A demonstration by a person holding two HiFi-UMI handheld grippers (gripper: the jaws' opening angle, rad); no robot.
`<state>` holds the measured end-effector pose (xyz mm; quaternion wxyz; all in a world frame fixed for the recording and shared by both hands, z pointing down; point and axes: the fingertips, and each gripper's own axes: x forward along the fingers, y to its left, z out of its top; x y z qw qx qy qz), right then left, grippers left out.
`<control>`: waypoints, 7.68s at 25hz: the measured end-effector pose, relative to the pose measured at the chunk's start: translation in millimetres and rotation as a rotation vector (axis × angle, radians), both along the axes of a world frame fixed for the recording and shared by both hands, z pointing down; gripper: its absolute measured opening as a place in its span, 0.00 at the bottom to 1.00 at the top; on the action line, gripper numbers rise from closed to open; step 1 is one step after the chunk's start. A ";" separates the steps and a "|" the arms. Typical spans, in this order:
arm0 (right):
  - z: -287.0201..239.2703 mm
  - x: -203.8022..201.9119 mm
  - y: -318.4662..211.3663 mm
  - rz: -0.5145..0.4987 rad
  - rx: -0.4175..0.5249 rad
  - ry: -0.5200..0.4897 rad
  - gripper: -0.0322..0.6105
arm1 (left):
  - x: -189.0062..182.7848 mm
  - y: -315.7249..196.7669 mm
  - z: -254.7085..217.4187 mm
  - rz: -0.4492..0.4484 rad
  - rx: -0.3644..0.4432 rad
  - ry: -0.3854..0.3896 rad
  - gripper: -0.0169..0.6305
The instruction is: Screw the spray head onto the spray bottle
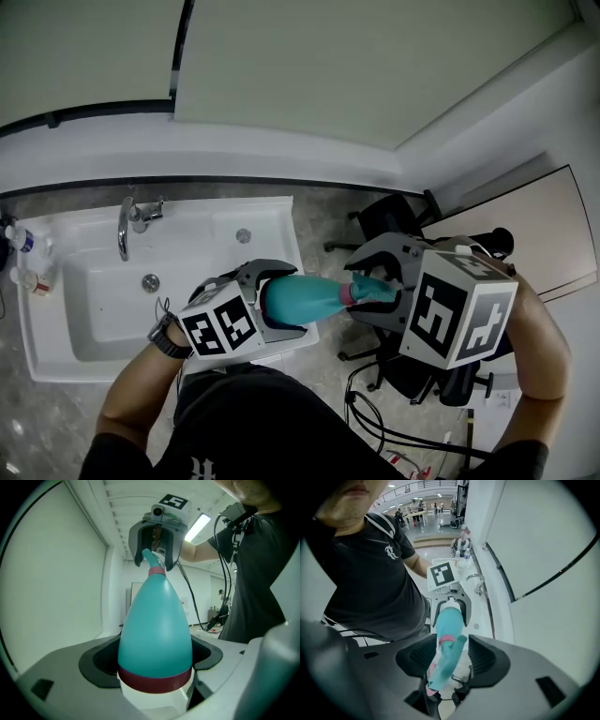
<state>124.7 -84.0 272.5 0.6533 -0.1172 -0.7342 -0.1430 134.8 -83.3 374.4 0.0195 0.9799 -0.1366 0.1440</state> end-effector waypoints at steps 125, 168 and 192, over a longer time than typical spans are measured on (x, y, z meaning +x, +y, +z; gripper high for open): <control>6.8 -35.7 42.6 -0.705 0.253 0.008 0.25 | -27.7 43.7 8.6 0.384 -0.113 -0.023 0.67; 43.3 -25.7 -9.8 0.547 -0.280 0.079 0.27 | -25.1 -8.0 30.6 -0.031 -0.042 -0.287 0.67; -46.0 -16.8 19.1 0.011 0.029 -0.361 0.33 | -23.8 23.6 -19.1 0.143 -0.053 0.029 0.67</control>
